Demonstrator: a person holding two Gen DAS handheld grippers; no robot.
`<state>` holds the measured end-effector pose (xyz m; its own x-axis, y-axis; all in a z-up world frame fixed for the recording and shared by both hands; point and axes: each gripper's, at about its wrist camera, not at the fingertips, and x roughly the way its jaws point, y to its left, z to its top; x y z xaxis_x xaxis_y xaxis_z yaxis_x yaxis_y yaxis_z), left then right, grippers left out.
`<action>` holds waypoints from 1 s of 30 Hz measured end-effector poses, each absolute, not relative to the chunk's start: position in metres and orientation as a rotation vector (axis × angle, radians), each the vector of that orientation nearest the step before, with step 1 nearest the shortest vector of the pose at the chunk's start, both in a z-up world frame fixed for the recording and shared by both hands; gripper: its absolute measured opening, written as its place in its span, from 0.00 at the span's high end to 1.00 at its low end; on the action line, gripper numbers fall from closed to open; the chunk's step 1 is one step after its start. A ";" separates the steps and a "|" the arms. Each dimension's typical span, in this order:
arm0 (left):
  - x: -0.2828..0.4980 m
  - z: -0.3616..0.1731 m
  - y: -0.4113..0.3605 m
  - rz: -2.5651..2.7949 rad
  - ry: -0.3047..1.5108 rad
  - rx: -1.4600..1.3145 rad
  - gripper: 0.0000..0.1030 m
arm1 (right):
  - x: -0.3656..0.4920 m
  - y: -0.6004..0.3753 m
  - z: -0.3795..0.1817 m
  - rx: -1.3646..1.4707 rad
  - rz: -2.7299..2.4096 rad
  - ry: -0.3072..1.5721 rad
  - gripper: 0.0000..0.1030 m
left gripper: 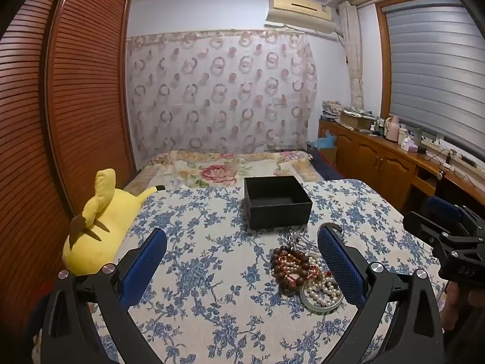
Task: Organize jewelry
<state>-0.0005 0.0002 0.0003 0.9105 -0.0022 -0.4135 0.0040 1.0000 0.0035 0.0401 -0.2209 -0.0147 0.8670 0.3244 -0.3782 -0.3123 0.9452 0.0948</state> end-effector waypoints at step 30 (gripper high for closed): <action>0.001 0.003 0.000 -0.001 0.419 -0.006 0.06 | 0.042 -0.221 -0.015 0.031 0.333 0.403 0.02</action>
